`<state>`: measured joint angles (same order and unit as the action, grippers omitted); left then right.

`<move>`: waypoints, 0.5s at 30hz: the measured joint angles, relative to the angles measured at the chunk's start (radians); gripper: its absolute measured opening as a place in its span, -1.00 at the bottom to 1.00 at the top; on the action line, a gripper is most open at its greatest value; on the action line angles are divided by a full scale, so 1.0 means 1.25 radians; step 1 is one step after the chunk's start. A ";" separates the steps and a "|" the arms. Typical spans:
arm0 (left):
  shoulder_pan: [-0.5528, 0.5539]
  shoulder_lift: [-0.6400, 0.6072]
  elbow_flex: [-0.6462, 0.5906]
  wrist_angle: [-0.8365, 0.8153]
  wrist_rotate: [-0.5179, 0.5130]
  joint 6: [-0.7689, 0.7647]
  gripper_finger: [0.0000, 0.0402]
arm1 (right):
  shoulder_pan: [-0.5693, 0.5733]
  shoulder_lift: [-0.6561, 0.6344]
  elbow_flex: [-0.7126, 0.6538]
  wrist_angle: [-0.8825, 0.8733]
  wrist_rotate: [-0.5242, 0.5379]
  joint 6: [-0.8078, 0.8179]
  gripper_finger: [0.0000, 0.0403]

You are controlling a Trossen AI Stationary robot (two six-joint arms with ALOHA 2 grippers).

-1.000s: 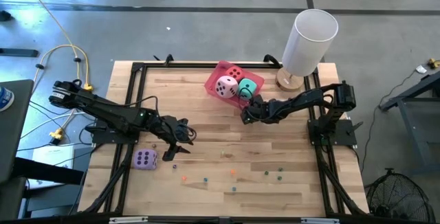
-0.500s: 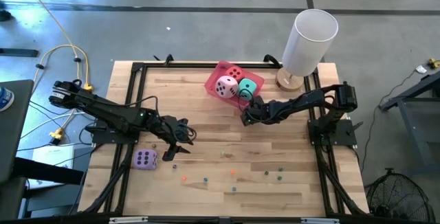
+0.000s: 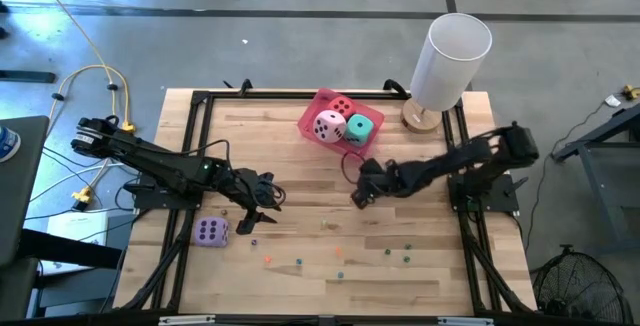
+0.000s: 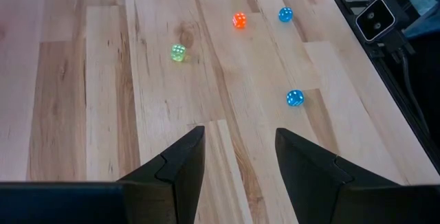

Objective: Pick & Place Dice
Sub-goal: Put the small red dice into the pink bin

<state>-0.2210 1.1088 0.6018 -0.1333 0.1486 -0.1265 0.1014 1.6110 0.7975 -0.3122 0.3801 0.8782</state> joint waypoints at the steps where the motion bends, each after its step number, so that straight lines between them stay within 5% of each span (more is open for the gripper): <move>1: 0.000 0.000 0.000 0.001 0.000 0.000 -0.14 | 0.016 -0.021 0.000 0.016 0.026 -0.011 -0.81; 9: 0.000 0.000 0.000 0.033 0.000 0.006 -0.14 | 0.028 -0.081 0.003 0.174 0.289 -0.184 -0.81; 15: 0.000 0.000 0.000 0.036 0.000 0.006 -0.14 | -0.063 -0.048 0.002 0.191 0.315 -0.218 -0.76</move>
<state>-0.2207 1.1088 0.6022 -0.0885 0.1486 -0.1192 0.0221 1.5509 0.8004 -0.0737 0.7736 0.6058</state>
